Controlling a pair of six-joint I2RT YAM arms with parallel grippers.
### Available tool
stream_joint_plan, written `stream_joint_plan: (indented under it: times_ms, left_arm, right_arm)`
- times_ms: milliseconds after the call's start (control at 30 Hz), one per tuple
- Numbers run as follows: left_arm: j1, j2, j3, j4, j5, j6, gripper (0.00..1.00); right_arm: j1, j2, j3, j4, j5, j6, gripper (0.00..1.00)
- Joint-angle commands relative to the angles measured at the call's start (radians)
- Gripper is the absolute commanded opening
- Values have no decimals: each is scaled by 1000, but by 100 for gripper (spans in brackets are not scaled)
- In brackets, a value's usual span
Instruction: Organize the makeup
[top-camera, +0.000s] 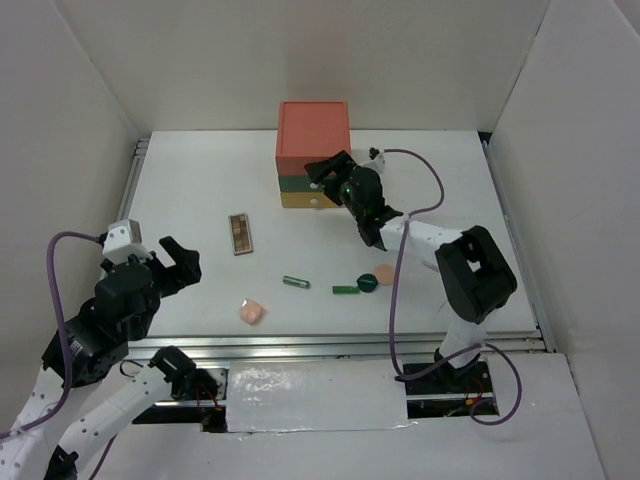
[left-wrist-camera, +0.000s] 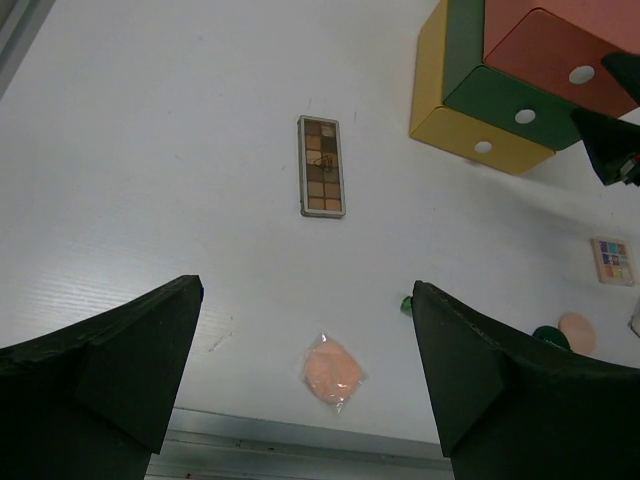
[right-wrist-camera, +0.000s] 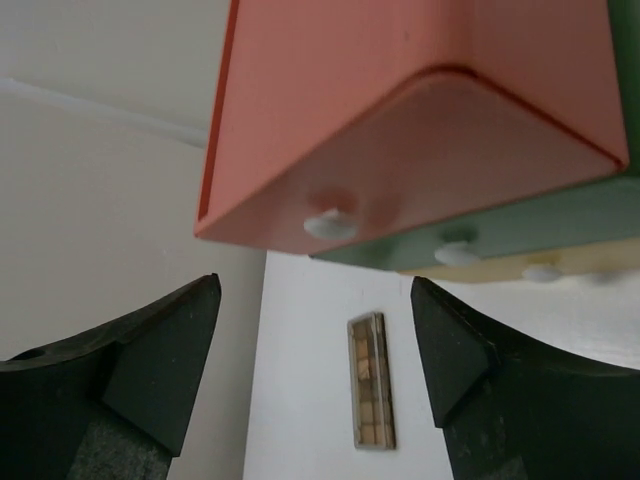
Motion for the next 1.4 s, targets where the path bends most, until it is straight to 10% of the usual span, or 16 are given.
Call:
stream_joint_plan:
  times_ms: [0, 700, 1367]
  left_arm:
    - [31, 26, -5, 70, 53, 57, 99]
    - [119, 51, -18, 117, 169, 112, 99]
    - [120, 41, -20, 114, 162, 103, 99]
  right_arm:
    - [-1, 67, 118, 61, 82, 3, 83]
    - [0, 148, 168, 66, 123, -10, 23]
    - [28, -131, -131, 173, 22, 15, 23]
